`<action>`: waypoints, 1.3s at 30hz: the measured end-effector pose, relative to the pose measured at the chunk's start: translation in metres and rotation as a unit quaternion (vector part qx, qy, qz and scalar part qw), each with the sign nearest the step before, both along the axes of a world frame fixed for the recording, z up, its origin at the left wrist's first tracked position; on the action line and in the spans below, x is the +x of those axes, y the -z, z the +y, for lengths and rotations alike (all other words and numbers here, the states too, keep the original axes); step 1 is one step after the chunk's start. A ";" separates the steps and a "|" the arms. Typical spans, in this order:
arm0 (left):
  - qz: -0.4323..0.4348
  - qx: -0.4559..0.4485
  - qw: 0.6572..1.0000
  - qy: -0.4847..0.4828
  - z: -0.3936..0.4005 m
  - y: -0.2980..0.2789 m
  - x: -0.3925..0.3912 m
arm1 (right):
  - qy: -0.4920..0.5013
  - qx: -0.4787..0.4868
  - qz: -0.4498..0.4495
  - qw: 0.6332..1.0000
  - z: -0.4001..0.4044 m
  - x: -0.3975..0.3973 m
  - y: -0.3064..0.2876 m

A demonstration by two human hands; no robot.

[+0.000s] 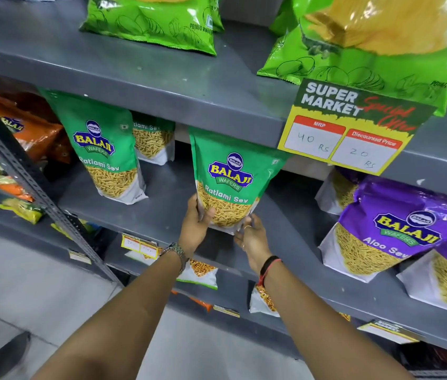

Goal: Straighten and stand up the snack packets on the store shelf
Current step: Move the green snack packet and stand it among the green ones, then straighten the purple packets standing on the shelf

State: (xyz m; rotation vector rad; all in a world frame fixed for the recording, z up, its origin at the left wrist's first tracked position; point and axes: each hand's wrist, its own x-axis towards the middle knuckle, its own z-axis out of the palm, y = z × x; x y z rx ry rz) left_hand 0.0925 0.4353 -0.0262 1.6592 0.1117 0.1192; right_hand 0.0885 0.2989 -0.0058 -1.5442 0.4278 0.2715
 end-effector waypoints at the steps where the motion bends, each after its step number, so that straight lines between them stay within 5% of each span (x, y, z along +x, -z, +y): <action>1: 0.002 -0.003 1.000 -0.003 0.003 0.000 0.003 | 0.002 -0.001 0.003 1.000 0.002 0.003 0.000; 18: 0.069 0.068 0.995 -0.018 0.015 0.012 0.020 | -0.003 -0.028 0.001 1.000 -0.006 0.012 -0.004; 24: 0.081 0.130 0.975 -0.161 -0.028 0.016 -0.022 | 0.148 0.021 0.001 0.989 -0.081 -0.019 0.016; 27: 0.045 0.135 0.973 -0.180 -0.077 0.016 -0.046 | 0.252 -0.042 -0.019 0.967 -0.144 -0.064 0.024; 31: 0.065 0.046 0.996 -0.032 -0.148 0.012 -0.046 | 0.350 -0.077 -0.075 0.930 -0.217 -0.099 0.017; 35: 0.155 0.002 0.965 0.210 -0.210 -0.015 -0.041 | 0.255 -0.062 -0.084 0.961 -0.257 -0.084 0.007; 39: 0.180 0.005 0.954 0.240 -0.247 -0.020 -0.042 | 0.187 -0.064 -0.100 0.975 -0.268 -0.060 0.004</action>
